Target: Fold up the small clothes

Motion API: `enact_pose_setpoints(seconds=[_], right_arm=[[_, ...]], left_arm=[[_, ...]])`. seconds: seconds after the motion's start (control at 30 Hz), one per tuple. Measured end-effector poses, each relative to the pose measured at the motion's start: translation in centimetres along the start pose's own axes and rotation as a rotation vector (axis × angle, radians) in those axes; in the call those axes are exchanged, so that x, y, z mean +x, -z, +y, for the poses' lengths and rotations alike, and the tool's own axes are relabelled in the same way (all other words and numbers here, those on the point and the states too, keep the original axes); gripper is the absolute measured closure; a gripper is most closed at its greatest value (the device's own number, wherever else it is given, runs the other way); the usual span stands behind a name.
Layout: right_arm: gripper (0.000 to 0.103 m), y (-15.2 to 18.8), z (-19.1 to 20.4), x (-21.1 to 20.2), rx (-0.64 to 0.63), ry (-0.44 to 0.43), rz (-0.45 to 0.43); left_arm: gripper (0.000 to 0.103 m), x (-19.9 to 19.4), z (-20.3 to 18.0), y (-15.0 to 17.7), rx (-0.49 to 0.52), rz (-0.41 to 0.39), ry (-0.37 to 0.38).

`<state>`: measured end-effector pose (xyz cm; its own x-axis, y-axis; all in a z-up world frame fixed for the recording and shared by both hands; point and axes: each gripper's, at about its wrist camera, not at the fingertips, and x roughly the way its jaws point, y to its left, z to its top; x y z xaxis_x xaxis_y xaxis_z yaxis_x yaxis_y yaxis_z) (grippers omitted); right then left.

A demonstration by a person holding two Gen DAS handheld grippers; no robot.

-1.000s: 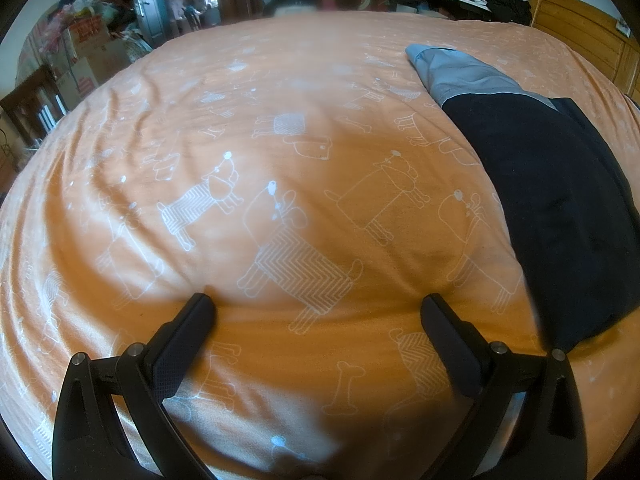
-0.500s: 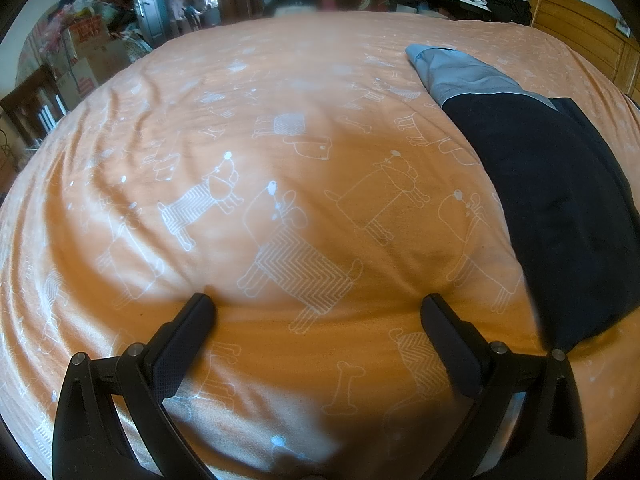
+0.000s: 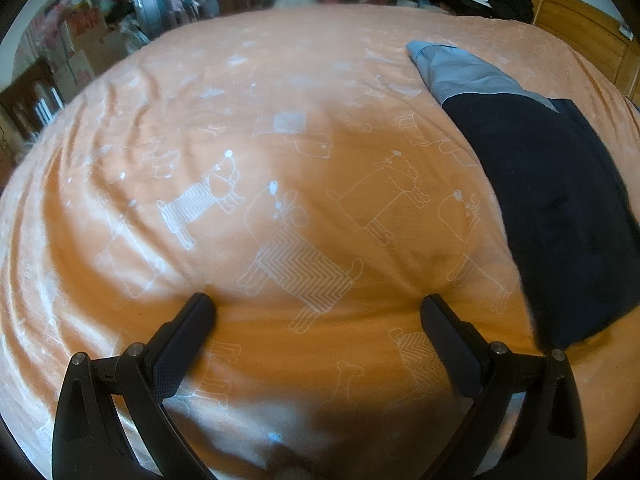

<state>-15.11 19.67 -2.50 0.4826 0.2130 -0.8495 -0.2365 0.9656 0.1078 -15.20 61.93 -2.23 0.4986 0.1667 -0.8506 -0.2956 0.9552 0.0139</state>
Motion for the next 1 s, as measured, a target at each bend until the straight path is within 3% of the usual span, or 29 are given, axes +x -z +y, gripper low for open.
enact_pose_setpoints(seconds=[0.1,0.23,0.33,0.43,0.5,0.53,0.6,0.67,0.77,0.9,1.0], right_arm=[[0.000,-0.5,0.2,-3.5,0.016,0.024,-0.078],[0.000,-1.6,2.4,-11.4,-0.012,0.014,-0.248],[0.000,-2.0,4.8,-19.7,-0.054,0.007,-0.446],[0.000,-1.2,7.4,-27.6,-0.094,0.053,-0.685],[0.000,0.0,8.6,-30.0,-0.088,0.090,-0.762],[0.000,0.3,9.3,-30.7,-0.091,0.095,-0.776],[0.000,0.1,10.3,-30.3,-0.102,0.030,-0.718],[0.000,-0.8,10.9,-28.9,-0.102,0.035,-0.635],[0.000,-0.6,11.9,-27.7,-0.121,0.136,-0.551],[0.000,-0.2,11.6,-27.2,-0.114,0.118,-0.515],[0.000,-0.1,10.8,-26.9,-0.096,0.089,-0.469]], left_arm=[[0.003,-2.1,-0.4,-0.6,0.049,0.006,-0.007],[0.005,-10.1,-1.7,-2.3,0.073,-0.163,0.040],[0.002,-22.0,-3.1,-3.6,0.100,-0.446,0.073],[0.000,-31.7,-3.7,-2.3,0.105,-0.695,0.094],[0.000,-36.6,-3.7,-0.4,0.088,-0.844,0.181],[0.000,-38.0,-3.9,0.3,0.090,-0.882,0.213],[0.000,-39.2,-4.5,1.0,0.101,-0.862,0.325],[0.000,-38.7,-5.3,1.1,0.109,-0.743,0.405],[0.000,-37.6,-6.6,2.1,0.123,-0.686,0.347],[0.000,-36.6,-6.4,2.9,0.113,-0.660,0.296],[0.000,-36.0,-6.3,3.0,0.089,-0.655,0.216]])
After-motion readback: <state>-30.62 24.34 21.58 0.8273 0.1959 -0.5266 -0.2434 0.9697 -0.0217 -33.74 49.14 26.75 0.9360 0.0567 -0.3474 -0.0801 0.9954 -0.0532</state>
